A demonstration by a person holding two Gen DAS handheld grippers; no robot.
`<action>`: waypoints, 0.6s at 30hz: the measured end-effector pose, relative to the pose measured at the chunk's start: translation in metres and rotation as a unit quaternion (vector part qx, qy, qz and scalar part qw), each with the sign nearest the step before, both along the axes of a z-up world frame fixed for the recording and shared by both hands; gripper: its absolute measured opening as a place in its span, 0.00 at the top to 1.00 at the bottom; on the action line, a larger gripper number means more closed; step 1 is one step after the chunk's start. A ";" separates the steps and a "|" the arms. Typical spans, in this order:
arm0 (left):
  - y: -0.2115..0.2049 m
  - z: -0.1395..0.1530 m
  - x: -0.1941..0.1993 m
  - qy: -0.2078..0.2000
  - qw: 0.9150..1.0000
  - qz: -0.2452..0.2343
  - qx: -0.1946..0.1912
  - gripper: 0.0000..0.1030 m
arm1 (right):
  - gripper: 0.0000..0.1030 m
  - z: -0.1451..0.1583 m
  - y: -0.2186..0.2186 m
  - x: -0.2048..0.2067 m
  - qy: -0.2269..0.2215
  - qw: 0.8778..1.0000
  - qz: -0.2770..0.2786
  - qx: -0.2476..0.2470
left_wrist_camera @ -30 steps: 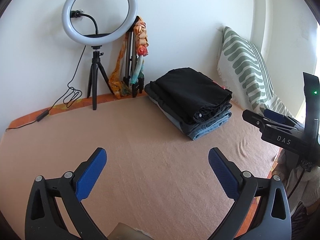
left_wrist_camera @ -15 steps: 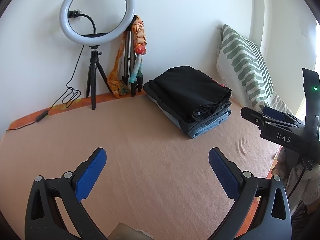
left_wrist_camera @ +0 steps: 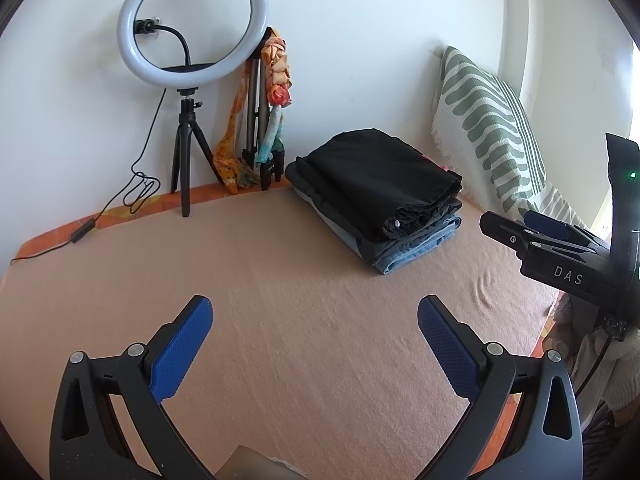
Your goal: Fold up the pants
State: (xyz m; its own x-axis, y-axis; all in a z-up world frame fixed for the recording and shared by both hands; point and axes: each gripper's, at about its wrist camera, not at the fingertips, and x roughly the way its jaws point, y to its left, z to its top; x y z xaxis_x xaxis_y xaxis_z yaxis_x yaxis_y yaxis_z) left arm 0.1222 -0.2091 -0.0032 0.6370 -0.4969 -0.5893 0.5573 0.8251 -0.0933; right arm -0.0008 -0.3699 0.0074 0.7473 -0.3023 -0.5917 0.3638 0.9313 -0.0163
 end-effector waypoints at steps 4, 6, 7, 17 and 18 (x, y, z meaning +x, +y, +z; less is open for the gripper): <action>0.000 0.000 0.000 0.001 1.000 0.000 0.000 0.01 | 0.07 0.000 0.000 0.000 0.000 1.000 0.001 -0.001; -0.001 0.000 0.000 0.000 1.000 0.000 0.000 0.01 | 0.07 0.000 0.000 -0.001 0.000 1.000 0.000 -0.001; -0.001 0.000 0.000 0.000 1.000 0.000 0.000 0.01 | 0.07 0.000 0.000 -0.001 0.000 1.000 0.000 -0.001; -0.001 -0.001 0.000 0.002 1.000 0.000 0.001 0.01 | 0.07 0.000 0.000 -0.001 0.000 1.000 0.000 0.000; -0.001 -0.001 0.000 0.002 1.000 0.000 0.001 0.01 | 0.07 0.000 0.000 -0.001 0.000 1.000 0.000 0.000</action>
